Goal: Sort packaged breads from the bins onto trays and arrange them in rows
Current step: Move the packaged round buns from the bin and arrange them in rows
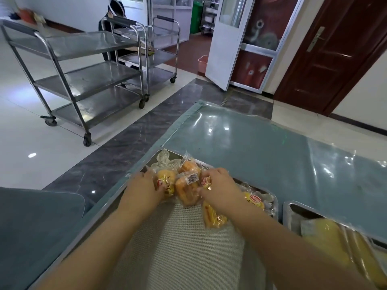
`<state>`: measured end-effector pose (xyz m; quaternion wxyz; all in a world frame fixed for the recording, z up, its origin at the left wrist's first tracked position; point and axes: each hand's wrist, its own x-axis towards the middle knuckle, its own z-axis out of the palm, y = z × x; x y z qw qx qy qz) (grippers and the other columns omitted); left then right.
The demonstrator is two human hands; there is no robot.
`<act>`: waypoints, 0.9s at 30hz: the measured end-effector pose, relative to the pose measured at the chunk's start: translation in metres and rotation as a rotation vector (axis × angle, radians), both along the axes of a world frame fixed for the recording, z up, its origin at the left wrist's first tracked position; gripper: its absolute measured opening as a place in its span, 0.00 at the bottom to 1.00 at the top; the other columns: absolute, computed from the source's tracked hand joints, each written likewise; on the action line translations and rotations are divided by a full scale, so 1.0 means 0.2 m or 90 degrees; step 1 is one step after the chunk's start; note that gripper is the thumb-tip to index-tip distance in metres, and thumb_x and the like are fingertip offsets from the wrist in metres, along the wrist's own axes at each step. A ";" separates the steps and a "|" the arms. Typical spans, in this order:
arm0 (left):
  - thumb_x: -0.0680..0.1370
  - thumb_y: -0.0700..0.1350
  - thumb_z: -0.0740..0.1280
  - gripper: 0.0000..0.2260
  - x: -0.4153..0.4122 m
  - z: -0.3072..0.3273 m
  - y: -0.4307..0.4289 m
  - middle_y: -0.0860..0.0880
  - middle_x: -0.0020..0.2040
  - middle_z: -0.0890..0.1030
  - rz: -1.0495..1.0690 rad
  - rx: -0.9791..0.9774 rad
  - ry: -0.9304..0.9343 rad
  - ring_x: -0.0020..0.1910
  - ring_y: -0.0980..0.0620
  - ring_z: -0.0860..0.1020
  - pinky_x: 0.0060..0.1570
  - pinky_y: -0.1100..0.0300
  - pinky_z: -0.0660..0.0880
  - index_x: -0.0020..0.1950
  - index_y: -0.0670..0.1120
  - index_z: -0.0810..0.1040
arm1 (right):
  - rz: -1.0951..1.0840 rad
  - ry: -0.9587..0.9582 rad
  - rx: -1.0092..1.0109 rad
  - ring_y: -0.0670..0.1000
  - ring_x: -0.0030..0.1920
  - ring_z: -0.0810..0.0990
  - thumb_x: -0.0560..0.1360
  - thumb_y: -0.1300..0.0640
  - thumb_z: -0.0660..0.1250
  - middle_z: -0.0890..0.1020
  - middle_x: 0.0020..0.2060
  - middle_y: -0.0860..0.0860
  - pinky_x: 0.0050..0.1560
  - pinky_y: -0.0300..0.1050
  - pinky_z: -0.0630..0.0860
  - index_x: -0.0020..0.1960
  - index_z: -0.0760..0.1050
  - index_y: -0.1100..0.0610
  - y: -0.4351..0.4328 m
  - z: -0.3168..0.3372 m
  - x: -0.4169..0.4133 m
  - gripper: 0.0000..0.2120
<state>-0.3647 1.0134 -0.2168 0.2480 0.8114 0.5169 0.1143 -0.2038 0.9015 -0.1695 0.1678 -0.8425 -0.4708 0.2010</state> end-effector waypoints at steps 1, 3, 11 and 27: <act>0.77 0.52 0.64 0.16 -0.01 0.04 0.00 0.45 0.54 0.76 -0.016 -0.001 0.032 0.51 0.48 0.76 0.50 0.55 0.74 0.62 0.45 0.73 | 0.006 0.003 0.006 0.47 0.53 0.74 0.75 0.52 0.68 0.73 0.56 0.45 0.54 0.43 0.74 0.57 0.74 0.47 -0.03 0.05 0.00 0.11; 0.79 0.50 0.59 0.13 -0.04 0.13 0.00 0.46 0.46 0.78 -0.050 -0.005 0.108 0.43 0.48 0.76 0.41 0.57 0.73 0.57 0.44 0.75 | 0.016 0.015 0.006 0.46 0.46 0.76 0.75 0.51 0.68 0.76 0.50 0.46 0.46 0.42 0.75 0.53 0.73 0.47 -0.11 0.15 0.01 0.07; 0.78 0.55 0.61 0.13 -0.08 0.48 -0.46 0.50 0.54 0.76 -0.217 0.026 0.248 0.55 0.47 0.75 0.50 0.56 0.72 0.58 0.51 0.74 | 0.093 -0.001 -0.132 0.49 0.51 0.76 0.74 0.47 0.69 0.77 0.52 0.48 0.54 0.45 0.74 0.58 0.74 0.53 -0.68 0.43 0.04 0.17; 0.76 0.63 0.61 0.23 0.28 0.70 -2.14 0.52 0.62 0.76 -0.558 0.145 0.319 0.58 0.50 0.74 0.52 0.56 0.72 0.66 0.54 0.70 | -0.061 -0.068 -0.263 0.52 0.59 0.74 0.73 0.40 0.67 0.75 0.61 0.48 0.56 0.45 0.69 0.67 0.69 0.51 -2.58 0.66 0.21 0.26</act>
